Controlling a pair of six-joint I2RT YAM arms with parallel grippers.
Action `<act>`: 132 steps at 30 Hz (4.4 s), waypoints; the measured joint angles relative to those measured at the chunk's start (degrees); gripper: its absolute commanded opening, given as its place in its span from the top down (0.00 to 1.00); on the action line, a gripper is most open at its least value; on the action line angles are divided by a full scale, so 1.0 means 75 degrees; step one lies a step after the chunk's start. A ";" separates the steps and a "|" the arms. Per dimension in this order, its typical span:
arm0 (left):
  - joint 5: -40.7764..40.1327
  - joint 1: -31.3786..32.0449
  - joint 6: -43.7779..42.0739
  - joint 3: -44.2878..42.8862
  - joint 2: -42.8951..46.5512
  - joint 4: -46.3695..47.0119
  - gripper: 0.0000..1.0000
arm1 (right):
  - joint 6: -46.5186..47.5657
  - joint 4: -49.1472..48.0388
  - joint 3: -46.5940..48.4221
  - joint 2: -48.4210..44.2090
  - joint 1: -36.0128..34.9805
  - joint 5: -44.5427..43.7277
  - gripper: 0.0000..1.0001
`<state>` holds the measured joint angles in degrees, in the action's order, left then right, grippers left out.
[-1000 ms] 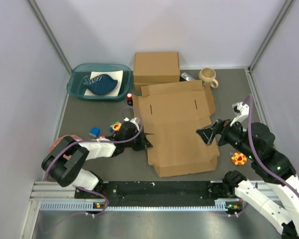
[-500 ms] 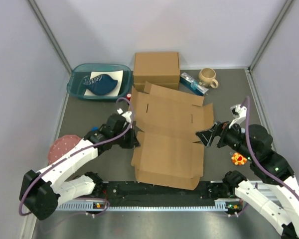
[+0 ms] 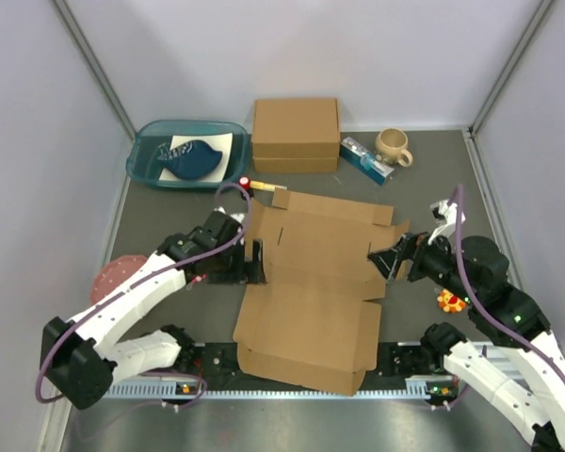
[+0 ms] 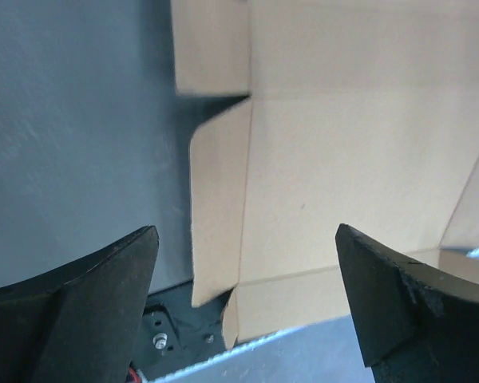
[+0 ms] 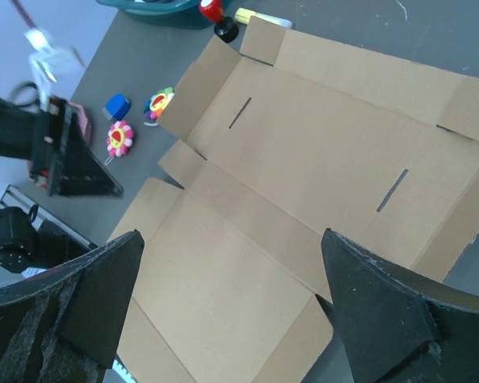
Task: Fold the paper box
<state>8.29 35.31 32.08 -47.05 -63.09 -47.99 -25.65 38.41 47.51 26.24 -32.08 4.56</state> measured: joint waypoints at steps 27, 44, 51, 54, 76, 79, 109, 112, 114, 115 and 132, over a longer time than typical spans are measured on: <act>0.0143 -0.1848 -0.0694 -0.4170 -0.6140 0.4995 0.40 | 0.0154 -0.2017 -0.0178 0.3442 0.0000 -0.0653 0.14; 0.0493 -0.1836 -0.1087 -0.4473 -0.6814 0.5141 0.83 | 0.0117 -0.2550 -0.0163 0.4205 0.0000 -0.0341 0.14; 0.0551 -0.1836 -0.1014 -0.3652 -0.6627 0.6394 1.00 | 0.0047 -0.2492 0.0012 0.4112 0.0000 -0.0239 0.16; 0.0449 -0.1801 -0.0854 -0.2463 -0.6065 0.7495 1.00 | 0.0052 -0.2425 0.0187 0.4080 0.0000 -0.0239 0.16; -0.0705 -0.0230 -0.3337 0.2792 -0.4159 1.5332 1.00 | 0.2072 -0.2192 0.2095 0.6840 -0.0026 -0.0242 0.15; -0.0752 -0.0087 -0.3896 0.2879 -0.3888 1.5609 1.00 | 0.2492 -0.2209 0.2352 0.7338 -0.0122 -0.0090 0.15; -0.1265 0.0685 -0.5843 0.3363 -0.3669 1.6238 1.00 | 0.5537 -0.3072 0.3197 0.9282 -0.0321 0.0682 0.37; -0.1311 0.0699 -0.5898 0.3378 -0.3666 1.6235 1.00 | 0.5549 -0.3110 0.3241 0.9419 -0.0321 0.0842 0.46; -0.1381 0.0705 -0.5910 0.3386 -0.3666 1.6232 1.00 | 0.5549 -0.3112 0.3241 0.9483 -0.0321 0.0950 0.51; -0.1419 0.0705 -0.5916 0.3389 -0.3666 1.6232 1.00 | 0.5537 -0.3121 0.3241 0.9518 -0.0321 0.1005 0.54; -0.2719 0.0714 -0.5887 0.2783 -0.2734 1.4662 0.34 | 0.5400 -0.3296 0.2952 0.9576 -0.0391 0.0595 1.00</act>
<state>-12.10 40.66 -12.08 -26.17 -83.59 61.98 14.85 13.69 69.65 98.06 -35.00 9.02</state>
